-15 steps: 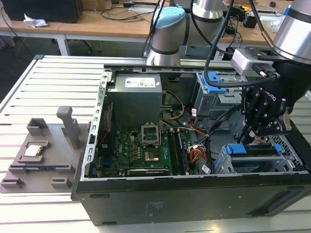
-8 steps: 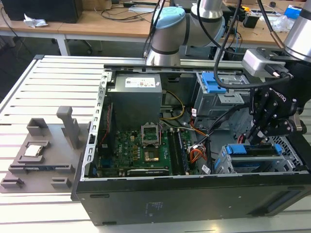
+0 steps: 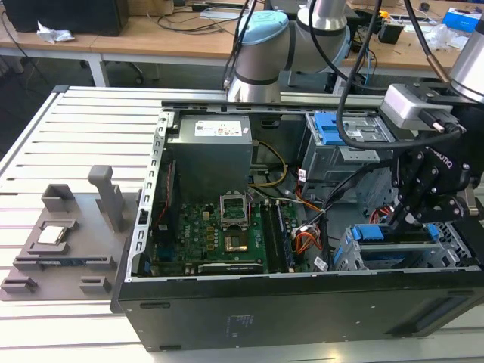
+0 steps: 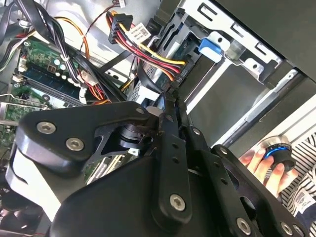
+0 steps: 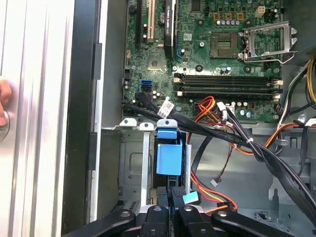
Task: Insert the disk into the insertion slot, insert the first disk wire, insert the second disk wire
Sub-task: 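Insert the second disk wire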
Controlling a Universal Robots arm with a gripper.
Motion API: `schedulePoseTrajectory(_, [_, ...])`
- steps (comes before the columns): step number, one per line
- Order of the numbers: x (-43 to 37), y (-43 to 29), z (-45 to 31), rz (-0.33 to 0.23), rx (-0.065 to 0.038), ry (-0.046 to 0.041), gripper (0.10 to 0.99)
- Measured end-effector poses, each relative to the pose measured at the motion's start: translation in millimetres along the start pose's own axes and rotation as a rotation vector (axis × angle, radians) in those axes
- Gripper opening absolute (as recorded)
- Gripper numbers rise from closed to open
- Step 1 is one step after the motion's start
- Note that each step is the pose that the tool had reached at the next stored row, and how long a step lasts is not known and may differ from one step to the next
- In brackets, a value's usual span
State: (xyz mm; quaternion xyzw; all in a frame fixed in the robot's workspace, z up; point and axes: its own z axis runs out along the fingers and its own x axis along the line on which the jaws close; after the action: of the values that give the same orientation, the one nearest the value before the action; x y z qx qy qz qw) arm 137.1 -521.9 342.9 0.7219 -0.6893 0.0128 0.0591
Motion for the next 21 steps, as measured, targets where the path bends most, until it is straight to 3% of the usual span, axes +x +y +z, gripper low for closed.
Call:
schedulePoseTrajectory(6, [0.7,0.1,0.1,0.006,-0.001,-0.0005,0.149])
schedulePoseTrajectory(8, [0.7,0.0,0.3,0.063,-0.006,-0.0044,0.149])
schedulePoseTrajectory(10, [0.7,-0.9,0.2,0.064,-0.007,-0.0047,0.149])
schedulePoseTrajectory(12, [1.0,-2.9,0.2,0.065,-0.007,-0.0147,0.149])
schedulePoseTrajectory(21, [-1.9,-3.9,0.0,0.094,-0.010,-0.0238,0.149])
